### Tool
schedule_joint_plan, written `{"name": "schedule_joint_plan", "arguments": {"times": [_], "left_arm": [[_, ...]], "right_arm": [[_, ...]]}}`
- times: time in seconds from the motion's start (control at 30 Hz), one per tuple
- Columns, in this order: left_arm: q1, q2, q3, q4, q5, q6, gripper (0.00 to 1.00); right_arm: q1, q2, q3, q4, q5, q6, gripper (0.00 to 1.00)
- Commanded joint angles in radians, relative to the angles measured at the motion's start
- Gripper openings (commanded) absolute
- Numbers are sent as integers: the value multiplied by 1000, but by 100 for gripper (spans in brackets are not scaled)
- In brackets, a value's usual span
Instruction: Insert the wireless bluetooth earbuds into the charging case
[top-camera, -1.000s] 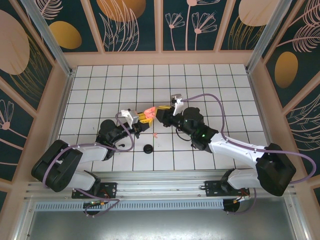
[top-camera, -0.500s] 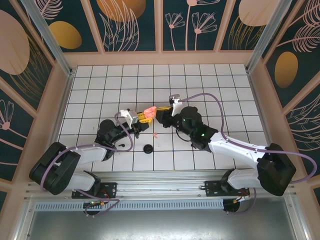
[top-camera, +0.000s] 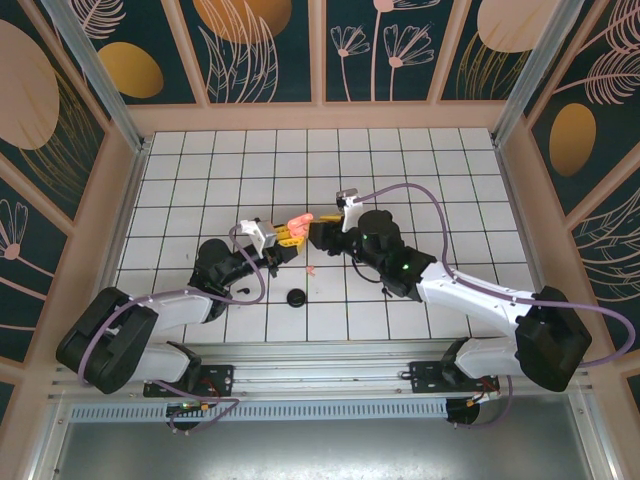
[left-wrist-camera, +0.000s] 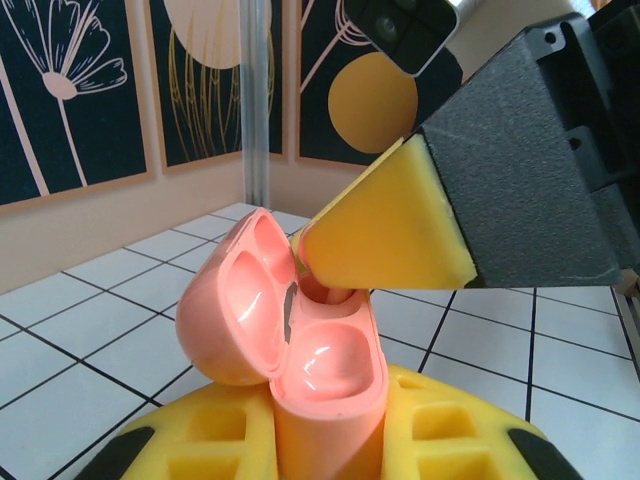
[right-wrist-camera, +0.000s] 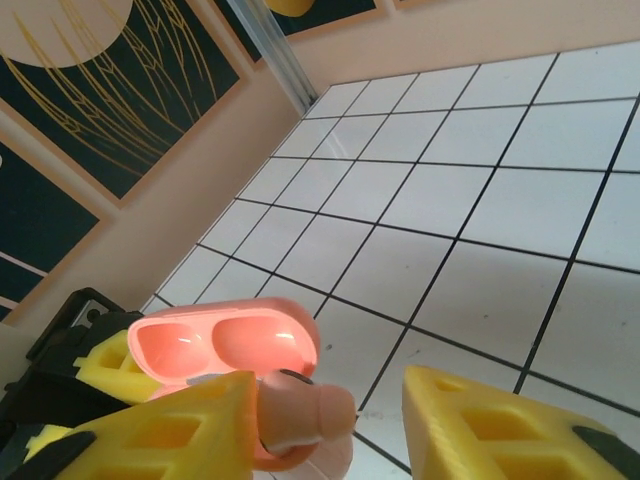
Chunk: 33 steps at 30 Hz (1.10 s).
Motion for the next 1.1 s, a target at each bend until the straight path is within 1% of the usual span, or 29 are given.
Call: {"name": "schedule_joint_plan", "arguments": {"times": [0.0, 0.07, 0.2, 0.23, 0.33, 0.47, 0.57, 0.7, 0.8, 0.9, 1.07], "left_arm": [[2, -24, 27, 4, 19, 21, 12], [1, -25, 27, 1, 20, 24, 12], [1, -28, 28, -1, 24, 24, 12], [2, -29, 27, -2, 25, 24, 12], [1, -27, 30, 0, 35, 24, 13], [1, -24, 33, 0, 54, 24, 13], [1, -24, 35, 0, 63, 23, 13], [0, -32, 33, -1, 65, 20, 13], [0, -36, 35, 0, 66, 18, 13], [0, -37, 38, 0, 71, 17, 13], [-1, -38, 39, 1, 74, 16, 13]], "right_arm": [[6, -26, 48, 5, 13, -10, 51], [6, -42, 57, -5, 10, -25, 58], [-1, -69, 81, -41, -17, -40, 66], [-3, -73, 84, -47, -27, -42, 66], [-29, -88, 104, -69, -109, -41, 68], [-78, -109, 103, -64, -207, -26, 69], [-156, -112, 101, -65, -340, 29, 67], [-225, -109, 99, -100, -472, 74, 64], [-246, -105, 96, -132, -523, 76, 62], [-266, -96, 81, -122, -574, 104, 59], [-274, -66, 69, -88, -606, 137, 58]]}}
